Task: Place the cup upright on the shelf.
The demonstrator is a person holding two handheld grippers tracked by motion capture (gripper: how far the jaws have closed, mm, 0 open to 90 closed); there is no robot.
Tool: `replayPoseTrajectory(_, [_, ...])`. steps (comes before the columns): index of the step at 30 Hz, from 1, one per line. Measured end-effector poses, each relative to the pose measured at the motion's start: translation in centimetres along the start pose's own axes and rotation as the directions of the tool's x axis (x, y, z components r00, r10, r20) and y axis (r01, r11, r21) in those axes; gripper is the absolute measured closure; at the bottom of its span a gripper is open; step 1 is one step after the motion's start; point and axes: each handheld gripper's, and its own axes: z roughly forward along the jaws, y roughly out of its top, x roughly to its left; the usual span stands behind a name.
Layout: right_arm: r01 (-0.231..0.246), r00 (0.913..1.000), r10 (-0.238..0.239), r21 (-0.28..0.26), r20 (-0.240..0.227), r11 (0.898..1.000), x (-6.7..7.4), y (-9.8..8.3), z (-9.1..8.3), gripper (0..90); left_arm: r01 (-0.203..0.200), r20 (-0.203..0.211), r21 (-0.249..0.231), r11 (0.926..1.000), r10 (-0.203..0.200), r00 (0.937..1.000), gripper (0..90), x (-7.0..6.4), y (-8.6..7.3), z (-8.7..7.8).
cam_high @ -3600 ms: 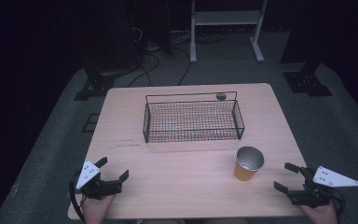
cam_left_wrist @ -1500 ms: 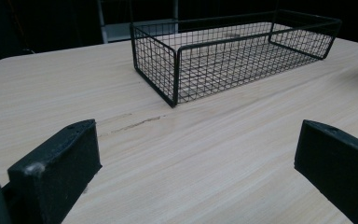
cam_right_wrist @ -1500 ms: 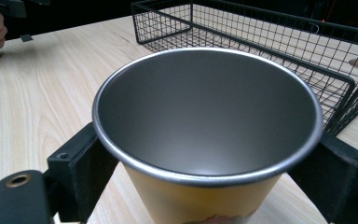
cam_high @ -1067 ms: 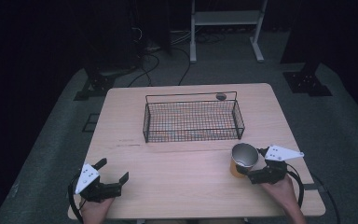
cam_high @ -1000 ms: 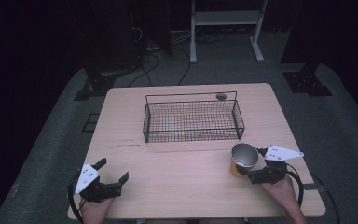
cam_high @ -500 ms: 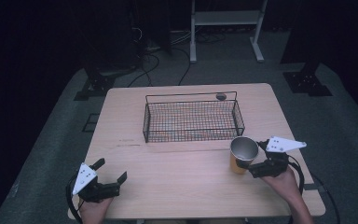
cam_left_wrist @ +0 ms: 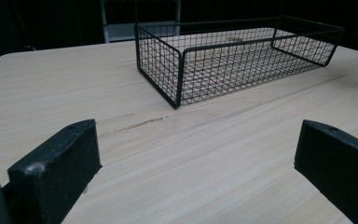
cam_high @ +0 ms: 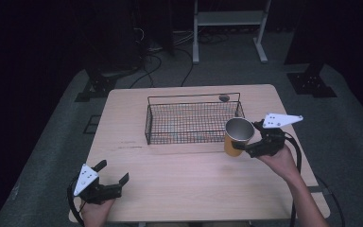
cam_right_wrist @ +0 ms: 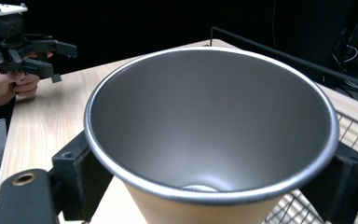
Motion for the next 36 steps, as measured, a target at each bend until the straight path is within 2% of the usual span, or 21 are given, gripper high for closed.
replayPoseTrajectory(18, [0.016, 0.9996, -0.016, 0.02, -0.021, 1.0, -3.0, 4.9, 3.3, 13.4, 0.004, 0.012, 0.002, 1.0, -0.004, 0.9999, 0.0, 0.1, 0.1, 0.1])
replayPoseTrajectory(22, [0.02, 0.9995, -0.019, 0.031, -0.025, 0.999, -3.6, 5.7, 4.0, 13.4, 0.004, 0.013, 0.001, 1.0, -0.004, 0.9999, 0.0, 0.1, 0.1, 0.1])
replayPoseTrajectory(30, [0.031, 0.9991, -0.03, 0.019, -0.029, 0.999, -4.7, 7.7, 6.0, 13.4, -0.002, 0.005, -0.015, 0.9999, 0.002, 1.0, 0.0, 0.0, 0.3, 0.0])
replayPoseTrajectory(36, [0.031, 0.9987, -0.03, 0.03, -0.042, 0.999, -5.4, 8.5, 7.5, 13.4, -0.007, 0.013, -0.006, 1.0, 0.008, 0.9999, 0.0, -0.1, 0.2, 0.2])
